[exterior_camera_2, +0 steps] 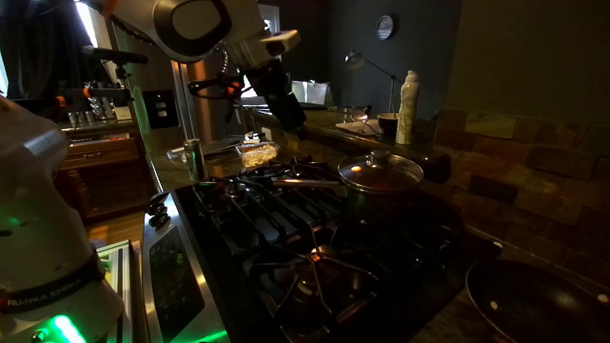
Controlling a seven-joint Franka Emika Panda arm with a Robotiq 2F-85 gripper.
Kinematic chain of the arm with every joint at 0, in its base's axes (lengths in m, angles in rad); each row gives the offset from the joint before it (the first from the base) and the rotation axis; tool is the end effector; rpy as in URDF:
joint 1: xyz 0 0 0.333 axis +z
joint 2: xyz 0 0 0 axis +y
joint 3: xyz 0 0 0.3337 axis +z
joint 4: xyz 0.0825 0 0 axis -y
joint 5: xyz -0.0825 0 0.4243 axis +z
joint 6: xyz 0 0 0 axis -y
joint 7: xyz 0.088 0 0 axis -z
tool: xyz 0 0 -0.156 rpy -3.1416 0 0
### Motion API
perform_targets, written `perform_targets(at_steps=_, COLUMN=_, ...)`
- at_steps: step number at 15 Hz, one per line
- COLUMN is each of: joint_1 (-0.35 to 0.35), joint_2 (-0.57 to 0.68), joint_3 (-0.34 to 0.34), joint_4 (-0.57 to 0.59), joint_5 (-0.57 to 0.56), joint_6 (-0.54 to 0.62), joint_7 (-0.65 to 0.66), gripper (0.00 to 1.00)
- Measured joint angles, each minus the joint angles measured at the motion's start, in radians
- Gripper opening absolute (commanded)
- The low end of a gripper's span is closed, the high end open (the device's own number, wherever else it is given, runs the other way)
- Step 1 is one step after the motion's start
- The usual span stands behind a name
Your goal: Move the black pan to the back left plate of the stove.
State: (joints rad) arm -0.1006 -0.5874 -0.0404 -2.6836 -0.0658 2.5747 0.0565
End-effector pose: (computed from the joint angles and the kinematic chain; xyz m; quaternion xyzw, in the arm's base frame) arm 0.4379 -0.0617 0.4169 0.9687 -0.0724 0.2362 0.0221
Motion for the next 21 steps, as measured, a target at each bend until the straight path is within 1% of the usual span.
perform_targets(at_steps=2, joint_1=-0.085, joint_2=-0.012, joint_3=-0.018, joint_4=0.009, joint_5=-0.072, joint_6=0.011, joint_7=-0.017, gripper=1.0)
perform_targets(at_steps=4, joint_1=-0.187, joint_2=-0.007, joint_3=-0.017, joint_4=0.017, joint_5=-0.149, joint_6=0.011, joint_7=-0.015, gripper=1.0)
perform_targets(at_steps=5, joint_1=-0.213, joint_2=-0.004, joint_3=-0.017, joint_4=0.019, joint_5=-0.163, joint_6=0.011, joint_7=-0.015, gripper=1.0)
perform_targets(at_steps=6, joint_1=-0.222, joint_2=-0.001, joint_3=-0.017, joint_4=0.021, joint_5=-0.168, joint_6=0.011, joint_7=-0.015, gripper=1.0)
perform_targets(at_steps=9, joint_1=-0.221, joint_2=0.003, joint_3=-0.009, joint_4=0.023, joint_5=-0.17, joint_6=0.011, joint_7=-0.014, gripper=1.0)
perform_targets(at_steps=12, joint_1=-0.237, joint_2=0.017, joint_3=-0.031, joint_4=0.045, joint_5=-0.17, joint_6=0.011, joint_7=0.002, gripper=1.0)
perform_targets(at_steps=13, joint_1=-0.251, joint_2=0.038, joint_3=-0.057, joint_4=0.065, joint_5=-0.17, joint_6=0.011, joint_7=-0.011, gripper=1.0)
perform_targets(at_steps=14, joint_1=-0.261, joint_2=0.068, joint_3=-0.098, joint_4=0.091, joint_5=-0.17, joint_6=0.009, joint_7=-0.046, gripper=1.0)
perform_targets(at_steps=18, joint_1=-0.266, joint_2=0.231, joint_3=-0.292, joint_4=0.214, joint_5=-0.165, joint_6=0.009, joint_7=-0.244, gripper=1.0)
perform_targets(at_steps=20, joint_1=-0.266, joint_2=0.326, joint_3=-0.351, joint_4=0.279, joint_5=-0.163, joint_6=0.009, joint_7=-0.32, gripper=1.0)
perform_targets(at_steps=21, joint_1=-0.266, joint_2=0.373, joint_3=-0.365, joint_4=0.309, joint_5=-0.155, joint_6=0.009, joint_7=-0.335, gripper=1.0)
